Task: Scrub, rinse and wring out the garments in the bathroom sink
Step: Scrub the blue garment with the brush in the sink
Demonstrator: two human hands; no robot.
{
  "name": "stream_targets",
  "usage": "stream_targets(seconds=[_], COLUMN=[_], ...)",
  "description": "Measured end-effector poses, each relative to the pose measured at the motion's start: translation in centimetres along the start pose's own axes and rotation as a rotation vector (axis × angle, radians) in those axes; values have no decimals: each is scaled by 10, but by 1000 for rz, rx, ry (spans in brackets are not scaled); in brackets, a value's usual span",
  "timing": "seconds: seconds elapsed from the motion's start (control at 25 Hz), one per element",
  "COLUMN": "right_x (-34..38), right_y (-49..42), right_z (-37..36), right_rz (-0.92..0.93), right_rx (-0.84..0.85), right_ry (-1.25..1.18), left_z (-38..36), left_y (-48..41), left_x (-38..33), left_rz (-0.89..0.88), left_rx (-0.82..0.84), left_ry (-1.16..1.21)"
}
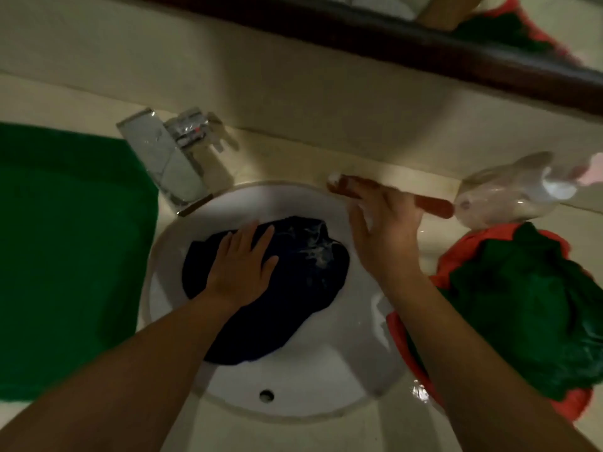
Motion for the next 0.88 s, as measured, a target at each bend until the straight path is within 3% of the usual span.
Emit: stream_targets(seconds=[0.08, 0.16, 0.4, 0.64, 0.72, 0.88], right_x=[20, 30, 27, 14, 9, 9], right_y=[23, 32, -4, 6, 16, 38], right_z=[-42, -90, -152, -148, -139, -93], right_rz=[115, 113, -162, -122, -57, -217], right_rx=[198, 384, 836, 862, 790, 689], right_ry=[-130, -94, 103, 214, 79, -302], left_z=[-13, -21, -30, -22, -14, 8], left_y=[-8, -15, -33, -34, -29, -7], left_x=[18, 31, 38, 42, 40, 21], left_rz=[26, 20, 72, 34, -25, -63], left_rx=[12, 1, -90, 27, 51, 184], left_ry=[11, 8, -15, 57, 120, 356])
Point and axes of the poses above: each hand's wrist, its own y-axis away from the middle knuckle, its own z-axis out of the back of the hand, x = y × z, the point moved 2 cm from there along -y, towards the middle knuckle, and after that the axes turned 11 degrees about x, right-handed, at the moved point
